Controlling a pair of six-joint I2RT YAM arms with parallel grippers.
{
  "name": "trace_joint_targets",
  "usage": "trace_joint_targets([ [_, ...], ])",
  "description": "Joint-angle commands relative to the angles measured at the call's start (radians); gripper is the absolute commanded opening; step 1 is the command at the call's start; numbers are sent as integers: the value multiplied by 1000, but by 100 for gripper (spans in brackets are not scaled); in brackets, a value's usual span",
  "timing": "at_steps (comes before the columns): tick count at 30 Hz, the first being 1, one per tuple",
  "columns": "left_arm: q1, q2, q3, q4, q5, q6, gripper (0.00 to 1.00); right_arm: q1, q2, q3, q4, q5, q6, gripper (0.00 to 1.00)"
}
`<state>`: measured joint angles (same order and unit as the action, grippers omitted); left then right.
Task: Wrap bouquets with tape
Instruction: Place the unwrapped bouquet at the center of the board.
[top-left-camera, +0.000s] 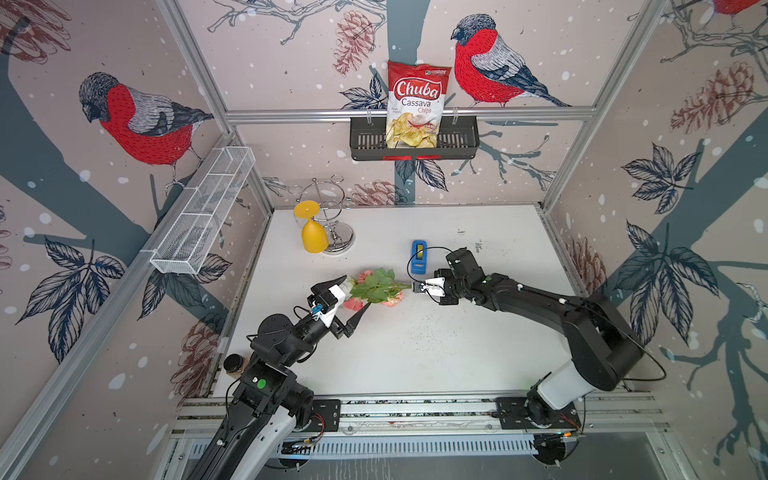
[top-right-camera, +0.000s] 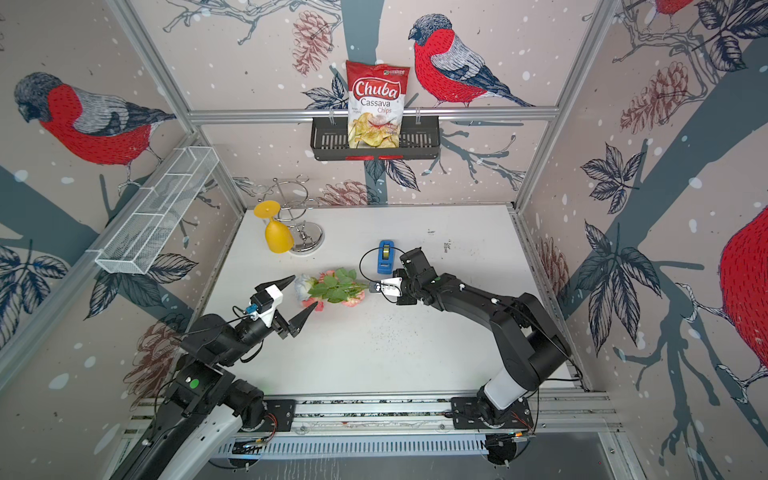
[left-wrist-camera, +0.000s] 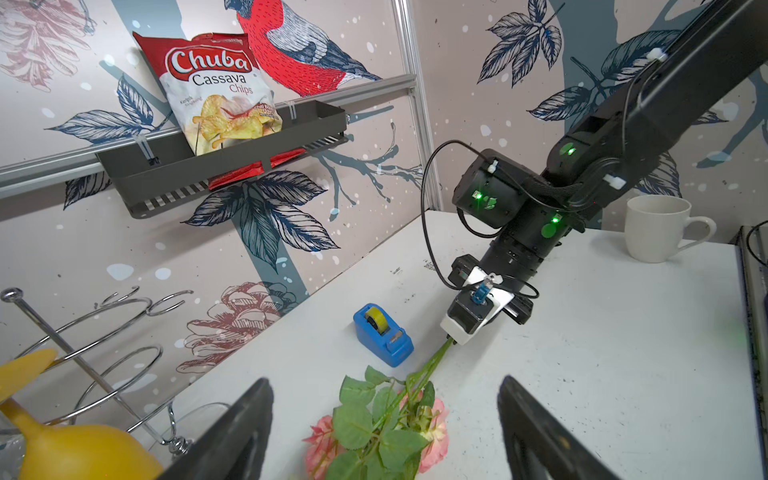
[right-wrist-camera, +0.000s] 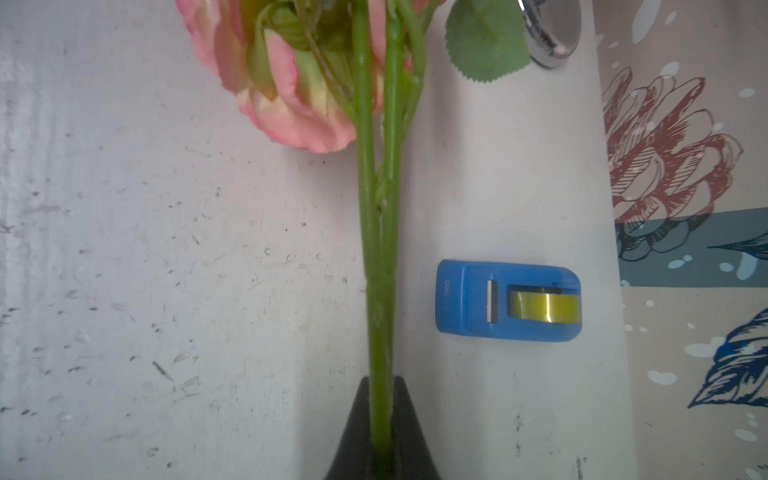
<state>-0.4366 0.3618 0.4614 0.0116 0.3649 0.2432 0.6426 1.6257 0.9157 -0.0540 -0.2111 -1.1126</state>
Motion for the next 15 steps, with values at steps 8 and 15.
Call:
trace_joint_targets([
  [8,-1,44,18,-7,-14,43,84,-7,173,130,72,-179,-63,0],
  [15,-1,92,26,-18,-16,65,84,5,310,272,-69,-193,-70,0],
])
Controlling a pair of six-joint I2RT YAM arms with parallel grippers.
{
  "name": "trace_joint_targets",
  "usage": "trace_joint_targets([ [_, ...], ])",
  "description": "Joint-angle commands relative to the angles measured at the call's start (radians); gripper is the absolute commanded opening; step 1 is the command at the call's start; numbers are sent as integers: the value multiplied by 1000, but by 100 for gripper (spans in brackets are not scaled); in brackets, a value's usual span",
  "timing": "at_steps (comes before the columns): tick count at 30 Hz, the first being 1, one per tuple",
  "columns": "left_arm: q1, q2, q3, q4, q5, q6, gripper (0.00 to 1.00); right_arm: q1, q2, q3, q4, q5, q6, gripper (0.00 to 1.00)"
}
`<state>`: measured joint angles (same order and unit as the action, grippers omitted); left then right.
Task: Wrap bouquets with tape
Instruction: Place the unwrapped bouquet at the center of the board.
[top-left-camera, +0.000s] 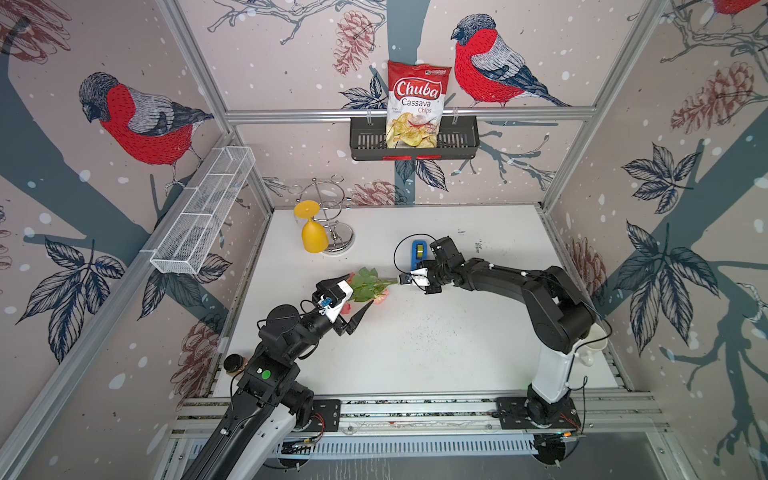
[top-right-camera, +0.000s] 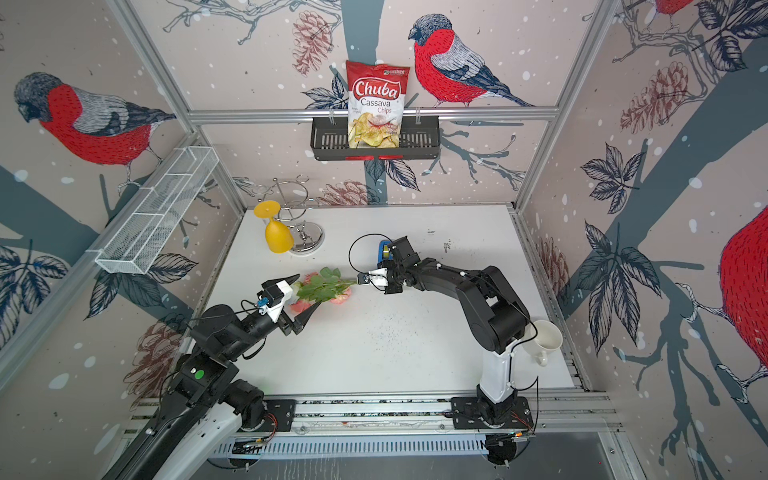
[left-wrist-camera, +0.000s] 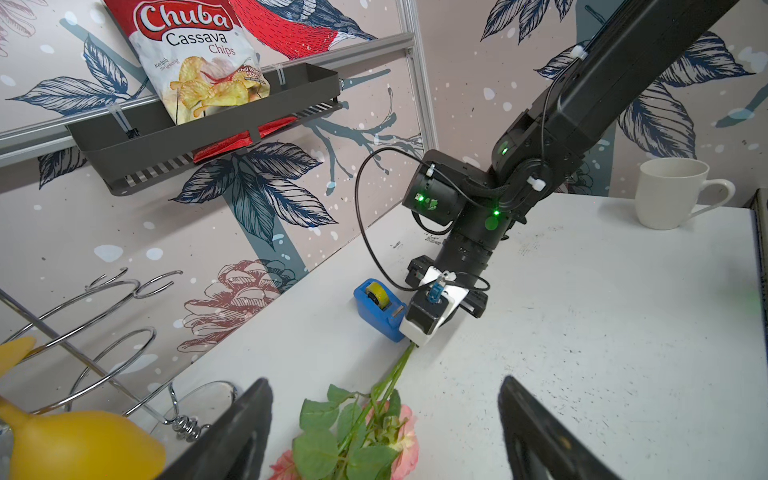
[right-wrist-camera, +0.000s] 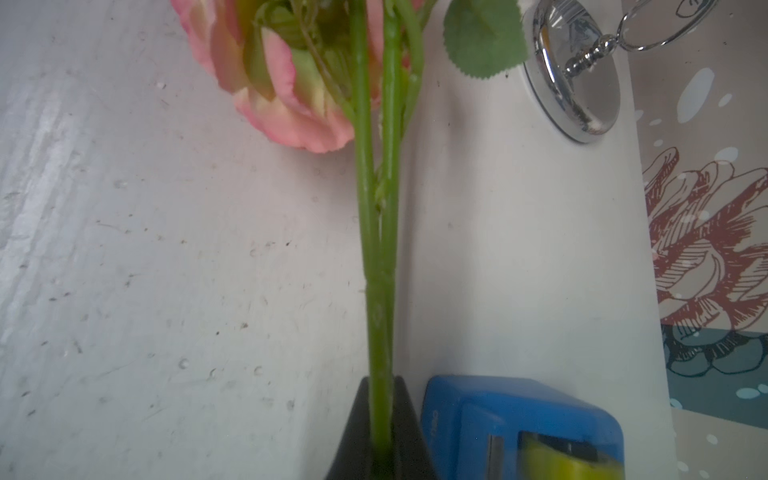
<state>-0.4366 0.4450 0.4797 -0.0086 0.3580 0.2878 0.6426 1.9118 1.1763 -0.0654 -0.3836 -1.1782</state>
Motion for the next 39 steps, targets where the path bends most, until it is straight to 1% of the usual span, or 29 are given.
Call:
trace_joint_targets([
  [1,0,12,8,2,-12,24,84,2,29,10,-56,-21,-6,0],
  [6,-1,37,10,8,-12,46,85,-13,56,49,-120,-40,2,0],
  [19,-1,112,20,34,-7,63,85,-50,58,15,-117,-11,35,0],
  [22,-1,131,23,43,-6,63,85,-58,56,14,-122,-7,40,3],
  [26,-1,150,25,59,-4,62,86,-69,44,11,-114,-6,45,4],
  [30,-1,183,32,68,-11,63,88,-77,35,0,-103,14,49,9],
  [32,-1,206,41,68,-16,66,90,-80,23,-8,-96,17,55,14],
  [33,-1,218,46,66,-11,74,90,-81,15,-14,-88,18,60,19],
  [34,-2,233,53,58,-7,82,91,-81,3,-24,-75,18,67,27],
  [36,-1,263,66,58,-4,91,91,-83,-22,-43,-62,16,66,31],
  [37,-1,277,72,58,-6,93,91,-83,-34,-52,-51,23,72,45],
  [38,-1,290,78,62,-10,94,91,-83,-48,-59,-42,28,83,63],
  [39,-1,301,81,66,-10,95,91,-85,-60,-63,-43,24,87,64],
])
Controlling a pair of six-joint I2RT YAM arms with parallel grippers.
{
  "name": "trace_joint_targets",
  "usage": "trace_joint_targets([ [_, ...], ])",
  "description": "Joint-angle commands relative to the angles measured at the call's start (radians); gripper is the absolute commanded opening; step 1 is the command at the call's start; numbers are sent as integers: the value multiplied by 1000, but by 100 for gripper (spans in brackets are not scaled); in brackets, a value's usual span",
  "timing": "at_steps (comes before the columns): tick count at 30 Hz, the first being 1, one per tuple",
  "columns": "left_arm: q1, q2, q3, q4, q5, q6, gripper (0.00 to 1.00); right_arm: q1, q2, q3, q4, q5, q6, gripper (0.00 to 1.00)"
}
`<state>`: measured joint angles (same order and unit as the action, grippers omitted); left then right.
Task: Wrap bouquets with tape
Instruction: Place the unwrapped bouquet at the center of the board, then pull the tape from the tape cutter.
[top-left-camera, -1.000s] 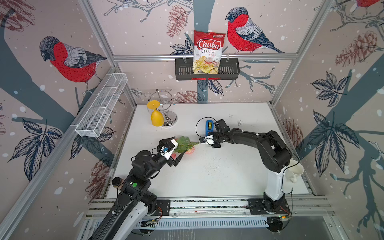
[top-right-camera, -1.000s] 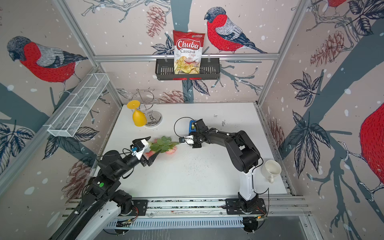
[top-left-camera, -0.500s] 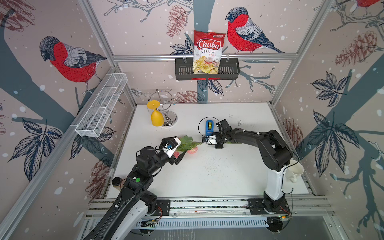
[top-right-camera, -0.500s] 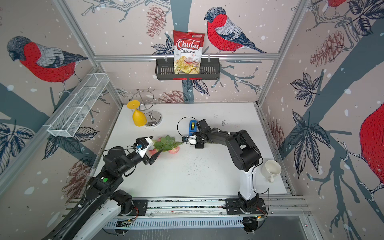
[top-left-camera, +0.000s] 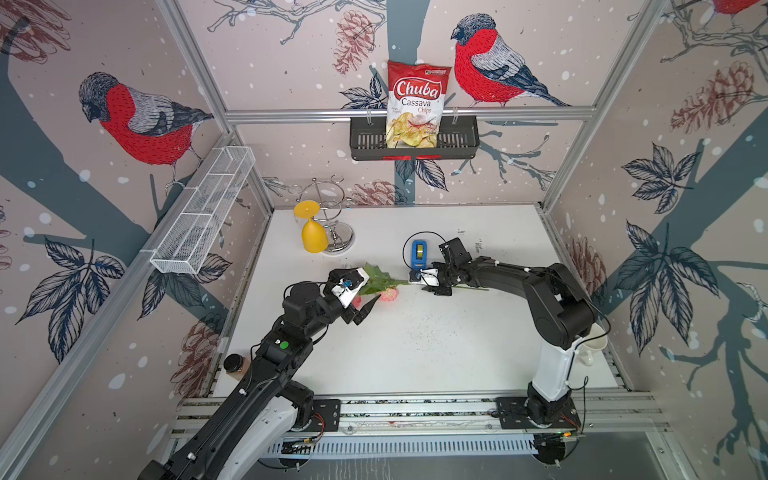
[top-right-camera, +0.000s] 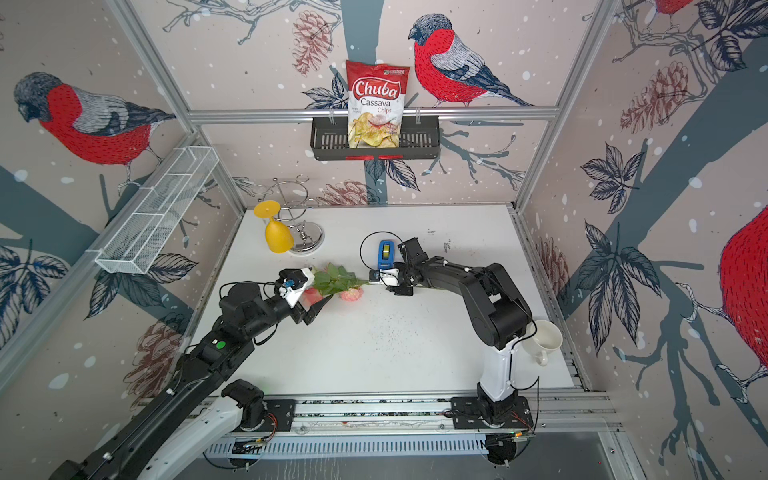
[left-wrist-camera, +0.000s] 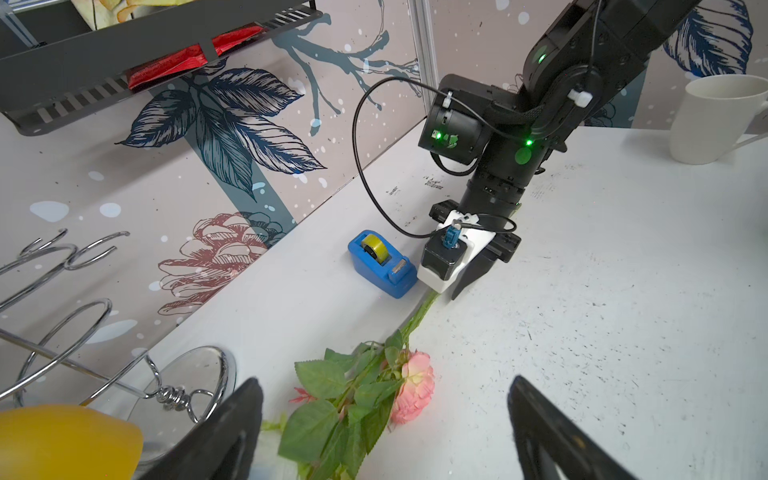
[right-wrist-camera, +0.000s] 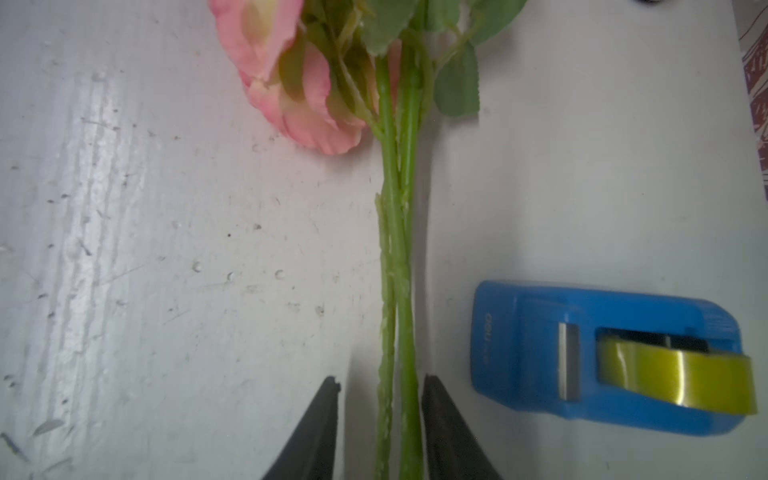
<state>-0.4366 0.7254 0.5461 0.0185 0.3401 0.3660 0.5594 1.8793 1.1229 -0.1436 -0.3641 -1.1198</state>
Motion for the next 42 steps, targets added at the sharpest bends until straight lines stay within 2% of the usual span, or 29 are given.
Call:
trace_joint_targets([
  [1,-1,29,20,42,9,23,91,-2,-44,-14,33,1,31,65],
  [6,-2,69,48,51,35,55,93,-1,-168,-57,71,37,107,69],
  [8,-3,96,68,43,45,70,94,-7,-243,-82,120,79,203,82],
  [9,-2,110,76,39,49,78,94,-11,-278,-97,142,99,245,96],
  [10,-2,125,86,36,51,87,94,-19,-323,-117,167,114,291,100],
  [12,-5,154,104,29,52,102,94,-30,-414,-162,240,158,395,100],
  [16,-21,228,154,33,41,137,95,-42,-575,-210,385,385,764,100],
  [17,-27,256,171,33,36,146,95,-59,-603,-207,377,403,835,100],
  [21,-53,377,264,-26,21,186,95,-127,-648,-195,279,321,1019,100],
  [24,-80,448,301,-48,-5,211,95,-174,-604,-186,247,311,1288,100],
  [27,-94,502,301,-37,-4,237,95,-217,-524,-164,189,169,1494,93],
  [29,-96,539,304,-36,-8,248,94,-217,-452,-151,183,94,1609,81],
  [30,-97,553,305,-39,-15,251,93,-215,-415,-133,174,52,1642,73],
  [31,-97,565,303,-37,-26,253,93,-211,-371,-114,165,11,1685,57],
  [32,-96,572,298,-34,-33,258,92,-203,-326,-101,169,-30,1722,46],
  [33,-97,575,289,-24,-39,260,92,-194,-287,-89,181,-71,1744,42],
  [37,-98,570,230,42,-44,245,91,-140,-130,-6,181,-133,1770,39],
  [42,-99,572,219,22,-52,258,90,-144,17,72,216,-232,1813,32],
])
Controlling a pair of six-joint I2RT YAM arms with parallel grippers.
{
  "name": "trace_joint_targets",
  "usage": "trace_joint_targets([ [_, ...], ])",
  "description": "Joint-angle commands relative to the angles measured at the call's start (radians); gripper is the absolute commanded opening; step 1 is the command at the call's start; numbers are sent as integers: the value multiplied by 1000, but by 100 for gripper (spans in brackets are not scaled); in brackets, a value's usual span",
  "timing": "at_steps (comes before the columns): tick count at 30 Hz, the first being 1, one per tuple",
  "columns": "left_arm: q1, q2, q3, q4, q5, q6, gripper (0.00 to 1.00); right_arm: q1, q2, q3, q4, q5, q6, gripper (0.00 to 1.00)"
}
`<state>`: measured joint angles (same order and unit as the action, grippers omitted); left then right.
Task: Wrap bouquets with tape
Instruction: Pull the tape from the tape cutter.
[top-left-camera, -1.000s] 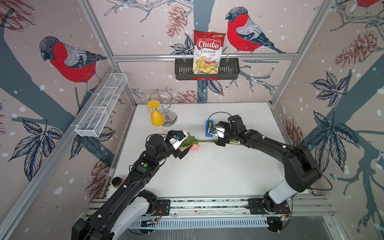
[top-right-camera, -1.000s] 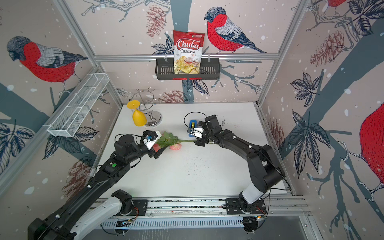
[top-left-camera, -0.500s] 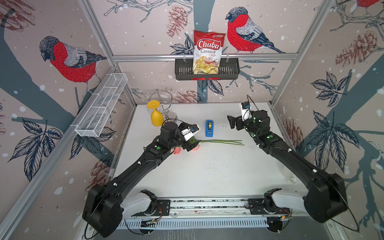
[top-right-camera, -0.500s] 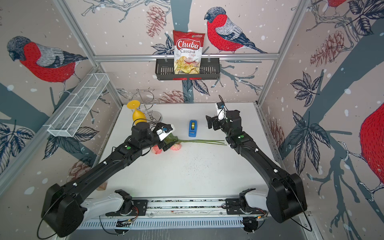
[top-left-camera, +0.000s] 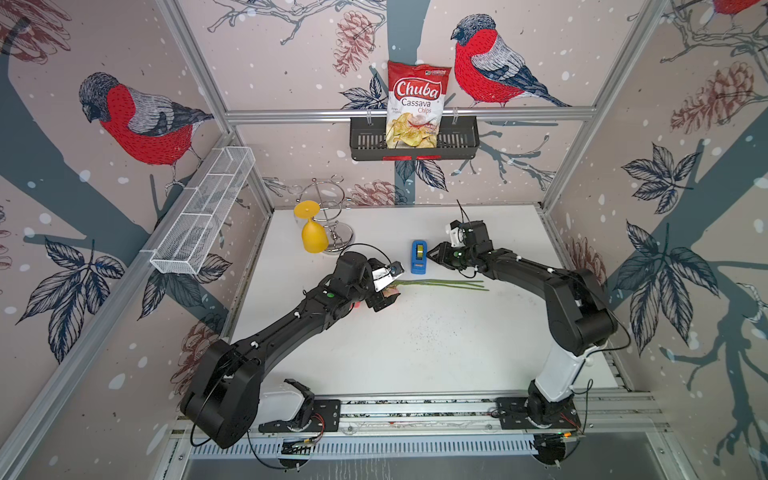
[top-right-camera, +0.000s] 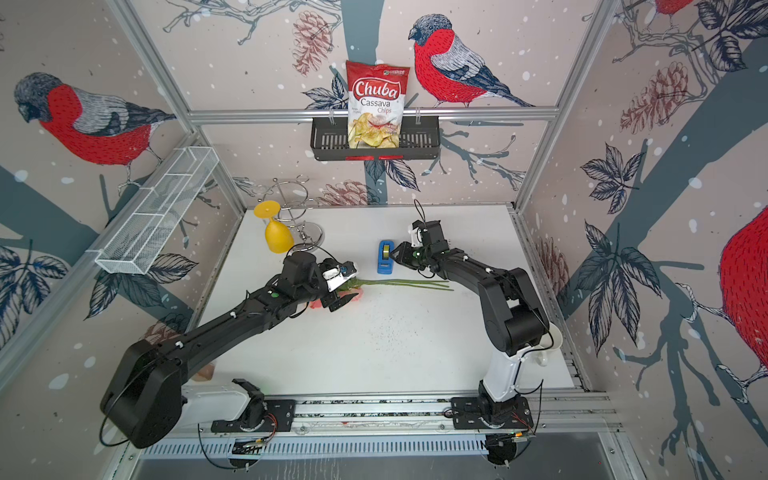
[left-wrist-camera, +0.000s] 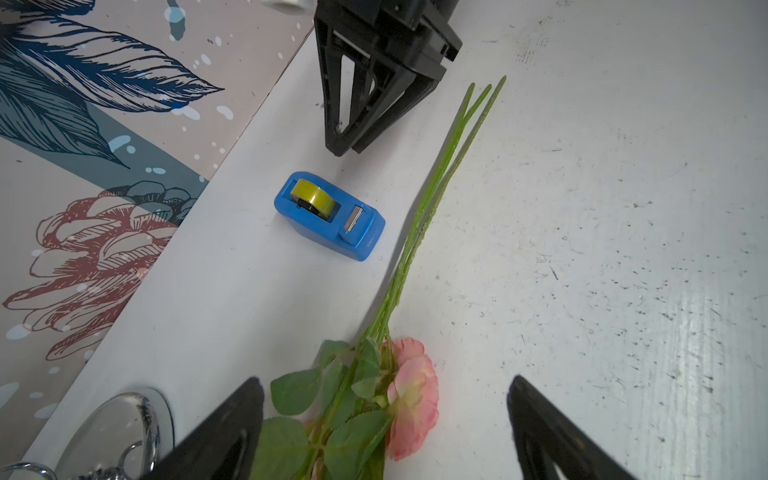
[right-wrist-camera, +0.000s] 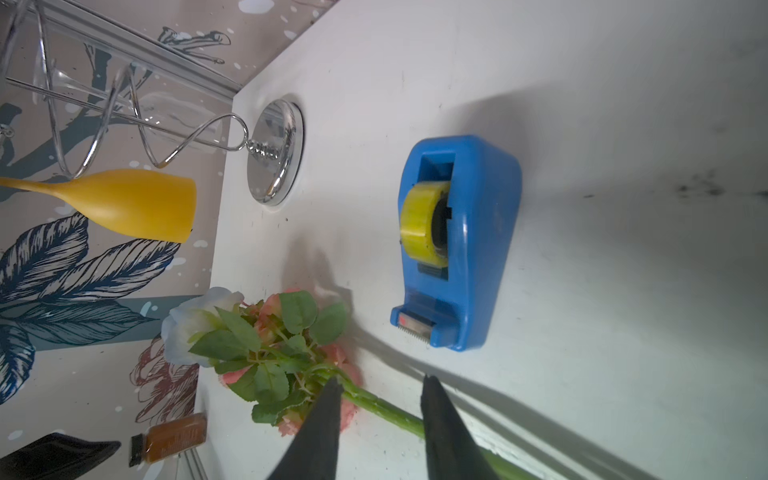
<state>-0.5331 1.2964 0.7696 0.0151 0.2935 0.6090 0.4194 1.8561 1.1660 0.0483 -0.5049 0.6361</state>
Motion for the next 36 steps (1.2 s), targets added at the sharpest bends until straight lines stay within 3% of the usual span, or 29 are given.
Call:
trace_joint_targets([
  [1,-3,4,-1,18,-8,17,90,-3,62,52,11,-95,52,32],
  [14,-4,0,-15,23,-34,45,88,-17,209,153,-48,-128,34,28],
  [36,-4,15,-19,38,-59,28,87,-50,291,133,96,-257,112,25],
])
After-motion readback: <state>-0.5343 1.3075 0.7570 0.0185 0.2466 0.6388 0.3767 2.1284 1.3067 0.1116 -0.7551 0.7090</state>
